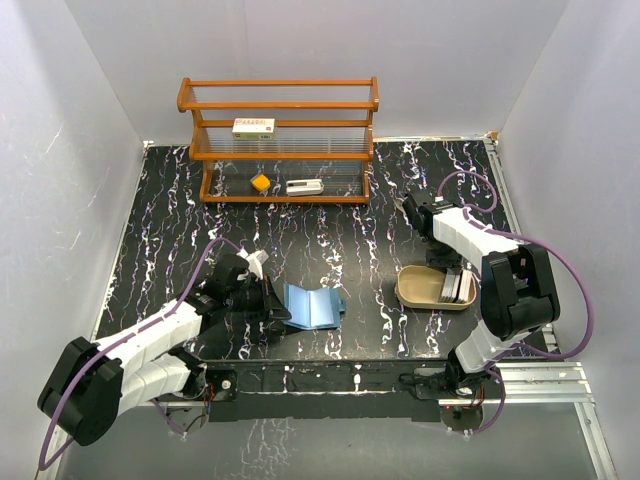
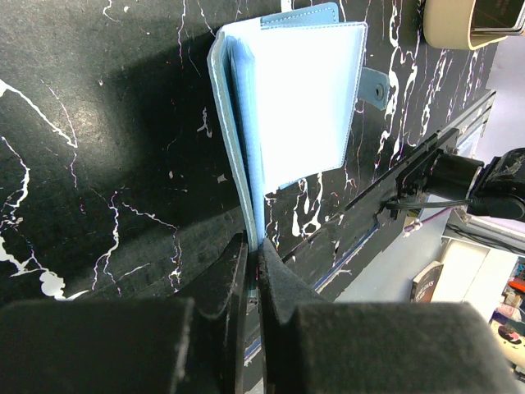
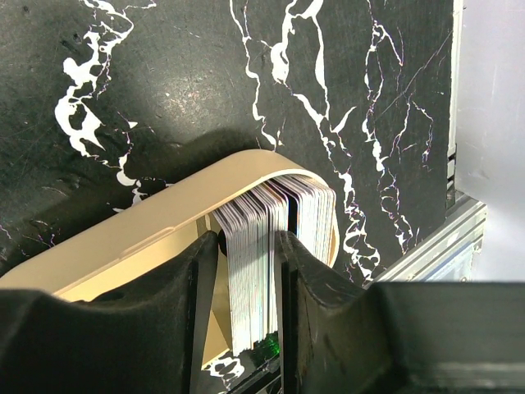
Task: Put the credit cards into the card holder
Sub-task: Pick up the credit card from the storage box, then insert the credit card into the card holder.
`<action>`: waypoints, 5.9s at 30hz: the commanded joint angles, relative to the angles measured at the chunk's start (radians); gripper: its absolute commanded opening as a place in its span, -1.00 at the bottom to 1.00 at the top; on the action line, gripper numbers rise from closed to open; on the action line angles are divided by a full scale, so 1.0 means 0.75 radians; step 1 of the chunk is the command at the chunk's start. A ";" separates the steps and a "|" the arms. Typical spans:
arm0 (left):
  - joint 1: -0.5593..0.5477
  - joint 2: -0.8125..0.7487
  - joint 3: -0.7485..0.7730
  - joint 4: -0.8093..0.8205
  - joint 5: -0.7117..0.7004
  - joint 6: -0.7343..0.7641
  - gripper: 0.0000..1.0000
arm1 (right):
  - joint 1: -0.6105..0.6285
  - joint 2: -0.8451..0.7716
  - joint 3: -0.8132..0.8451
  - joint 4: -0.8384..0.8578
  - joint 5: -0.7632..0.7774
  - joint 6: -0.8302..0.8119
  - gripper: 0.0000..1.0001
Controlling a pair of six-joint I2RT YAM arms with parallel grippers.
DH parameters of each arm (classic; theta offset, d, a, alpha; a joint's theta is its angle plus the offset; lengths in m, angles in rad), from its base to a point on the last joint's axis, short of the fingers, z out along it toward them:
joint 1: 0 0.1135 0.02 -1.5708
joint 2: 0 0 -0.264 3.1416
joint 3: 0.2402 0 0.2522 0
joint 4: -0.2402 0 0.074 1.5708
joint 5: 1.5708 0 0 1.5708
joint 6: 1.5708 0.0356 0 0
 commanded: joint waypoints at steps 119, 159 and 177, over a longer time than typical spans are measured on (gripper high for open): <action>-0.005 0.071 -0.059 -0.016 -0.139 -0.070 -0.80 | 0.698 -0.165 -0.238 1.114 -1.035 0.305 -1.00; -0.005 0.106 -0.090 -0.041 -0.172 -0.070 -0.89 | 0.693 -0.141 -0.359 1.291 -1.130 0.352 -1.00; -0.005 0.112 -0.095 -0.024 -0.160 -0.080 -0.88 | 0.692 -0.142 -0.373 1.350 -1.144 0.380 -1.00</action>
